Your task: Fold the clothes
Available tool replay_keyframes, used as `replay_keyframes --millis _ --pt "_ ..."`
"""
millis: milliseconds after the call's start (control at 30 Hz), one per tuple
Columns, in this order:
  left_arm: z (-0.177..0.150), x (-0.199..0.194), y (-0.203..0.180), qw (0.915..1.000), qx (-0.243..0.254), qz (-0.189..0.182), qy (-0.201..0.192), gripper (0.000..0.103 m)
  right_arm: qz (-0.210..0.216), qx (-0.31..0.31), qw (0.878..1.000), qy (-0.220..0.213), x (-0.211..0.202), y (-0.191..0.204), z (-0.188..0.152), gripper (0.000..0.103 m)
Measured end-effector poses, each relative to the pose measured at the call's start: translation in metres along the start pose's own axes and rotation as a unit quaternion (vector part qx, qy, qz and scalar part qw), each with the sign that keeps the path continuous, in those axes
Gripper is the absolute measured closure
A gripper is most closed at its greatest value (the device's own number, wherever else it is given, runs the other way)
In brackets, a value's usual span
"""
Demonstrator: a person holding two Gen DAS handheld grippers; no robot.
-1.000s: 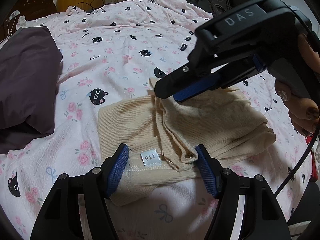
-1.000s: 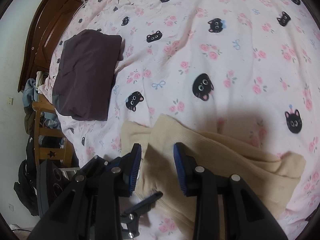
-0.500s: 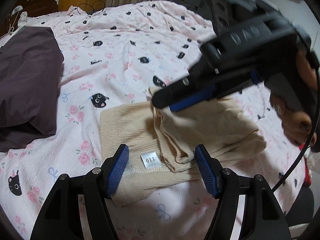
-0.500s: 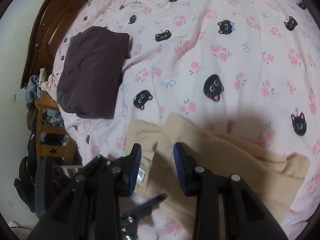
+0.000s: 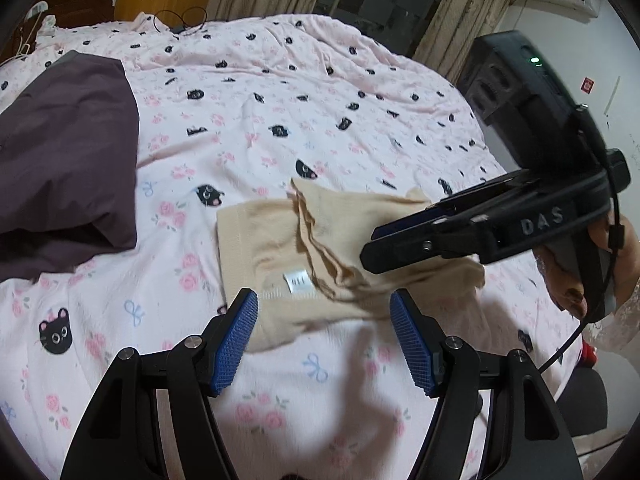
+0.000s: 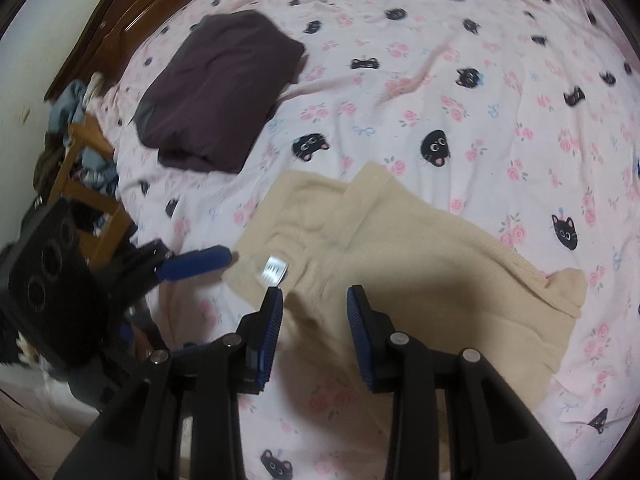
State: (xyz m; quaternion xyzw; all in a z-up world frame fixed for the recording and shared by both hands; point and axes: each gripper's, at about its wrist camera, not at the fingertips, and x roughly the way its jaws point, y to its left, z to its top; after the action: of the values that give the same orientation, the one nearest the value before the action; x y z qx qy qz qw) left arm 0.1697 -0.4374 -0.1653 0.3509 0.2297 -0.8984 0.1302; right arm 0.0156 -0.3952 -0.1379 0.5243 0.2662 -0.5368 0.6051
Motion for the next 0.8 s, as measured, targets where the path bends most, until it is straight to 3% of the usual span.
replay_keyframes --millis 367,567,800 --pt "-0.011 -0.012 -0.004 0.9995 0.025 0.001 0.017 0.039 -0.067 -0.087 0.994 -0.016 0.011 0.039 -0.017 0.067" --pt "-0.011 -0.010 -0.002 0.9995 0.024 -0.002 0.021 0.039 -0.099 -0.104 0.990 -0.008 0.027 0.044 -0.019 0.068" --pt "-0.010 -0.011 0.002 0.9997 0.010 -0.010 0.021 0.039 -0.107 -0.107 0.988 -0.018 0.024 0.044 -0.016 0.068"
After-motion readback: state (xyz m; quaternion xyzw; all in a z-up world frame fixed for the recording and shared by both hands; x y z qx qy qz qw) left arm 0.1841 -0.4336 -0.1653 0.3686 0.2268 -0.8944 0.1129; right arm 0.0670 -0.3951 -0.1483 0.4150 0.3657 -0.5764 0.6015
